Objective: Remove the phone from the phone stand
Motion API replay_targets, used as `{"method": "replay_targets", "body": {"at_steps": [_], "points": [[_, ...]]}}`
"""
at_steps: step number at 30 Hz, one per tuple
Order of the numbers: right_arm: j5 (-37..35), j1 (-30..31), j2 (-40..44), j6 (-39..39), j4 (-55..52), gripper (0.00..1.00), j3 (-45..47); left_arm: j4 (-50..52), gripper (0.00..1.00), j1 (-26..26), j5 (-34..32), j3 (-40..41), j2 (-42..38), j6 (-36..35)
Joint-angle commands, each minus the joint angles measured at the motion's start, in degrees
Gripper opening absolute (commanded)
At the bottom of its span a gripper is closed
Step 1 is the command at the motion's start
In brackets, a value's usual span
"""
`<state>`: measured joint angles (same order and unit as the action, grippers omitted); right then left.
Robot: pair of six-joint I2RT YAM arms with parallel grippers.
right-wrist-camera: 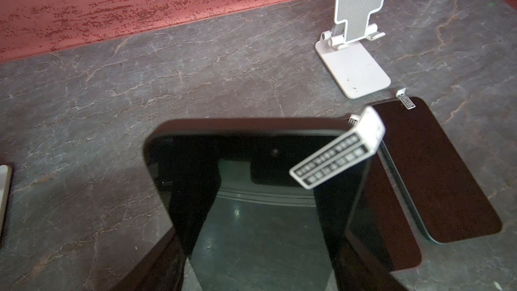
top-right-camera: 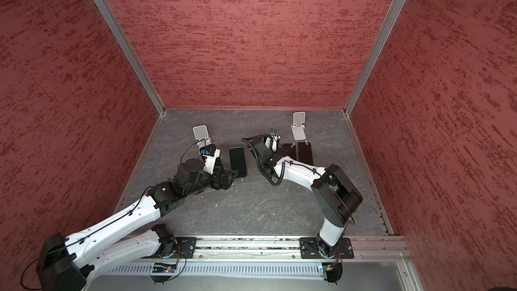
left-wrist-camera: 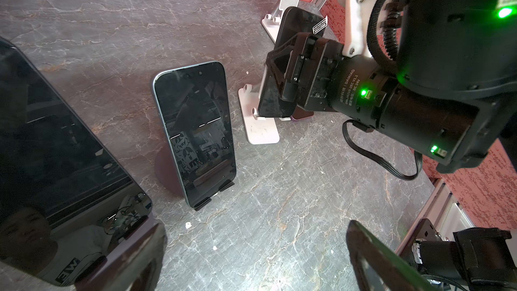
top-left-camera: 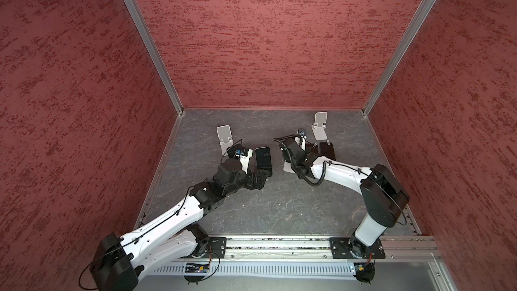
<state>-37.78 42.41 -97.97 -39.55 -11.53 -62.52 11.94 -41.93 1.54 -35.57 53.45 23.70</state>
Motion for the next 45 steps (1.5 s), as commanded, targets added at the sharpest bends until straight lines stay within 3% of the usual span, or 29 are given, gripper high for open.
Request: {"method": "replay_targets", "body": {"at_steps": [1,21,32,45], "points": [[-3.1,0.5,1.4,1.0,0.9,0.68,-1.5,-1.2,1.0,0.4,0.8,0.7,0.0,-0.1],[-0.3,0.8,6.9,5.3,1.4,0.67,-1.9,-1.4,1.0,0.4,1.2,0.3,1.0,0.9],[4.7,0.8,11.9,8.5,-2.0,0.67,-1.3,0.3,1.0,0.3,0.6,-0.6,1.5,1.5],[5.1,0.4,19.3,10.3,-5.5,0.67,2.1,-4.7,0.99,-1.2,3.1,-1.6,3.6,2.4]]}}
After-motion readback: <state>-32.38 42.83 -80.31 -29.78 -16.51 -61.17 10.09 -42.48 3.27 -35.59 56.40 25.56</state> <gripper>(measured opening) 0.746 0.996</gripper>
